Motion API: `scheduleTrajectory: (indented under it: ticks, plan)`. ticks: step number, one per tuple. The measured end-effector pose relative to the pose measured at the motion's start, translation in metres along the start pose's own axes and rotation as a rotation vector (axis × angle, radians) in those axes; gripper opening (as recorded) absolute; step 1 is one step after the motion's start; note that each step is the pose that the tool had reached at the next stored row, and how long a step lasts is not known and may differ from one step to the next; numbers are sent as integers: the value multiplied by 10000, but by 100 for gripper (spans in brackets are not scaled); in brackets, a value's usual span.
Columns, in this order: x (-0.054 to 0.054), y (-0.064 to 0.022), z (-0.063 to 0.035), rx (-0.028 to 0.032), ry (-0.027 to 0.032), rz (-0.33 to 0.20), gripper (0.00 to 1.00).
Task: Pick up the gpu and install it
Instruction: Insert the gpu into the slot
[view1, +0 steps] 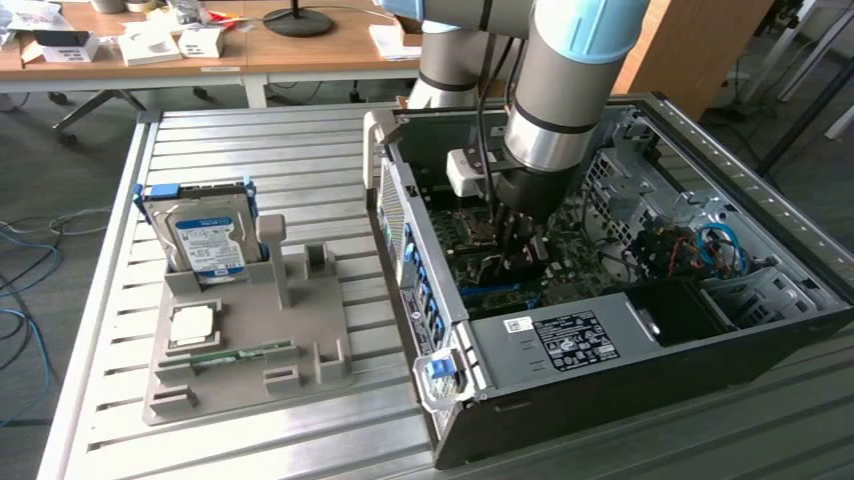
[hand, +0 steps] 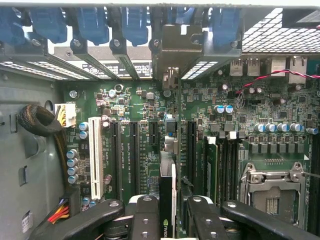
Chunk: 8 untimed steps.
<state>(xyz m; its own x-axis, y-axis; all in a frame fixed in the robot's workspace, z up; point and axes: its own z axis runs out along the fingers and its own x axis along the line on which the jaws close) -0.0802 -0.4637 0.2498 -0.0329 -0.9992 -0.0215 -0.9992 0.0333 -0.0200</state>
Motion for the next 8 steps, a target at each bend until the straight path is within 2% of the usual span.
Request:
scheduleTrajectory:
  ticks: [8]
  plan:
    - [-1, 0, 6, 2, -3, 1, 26]
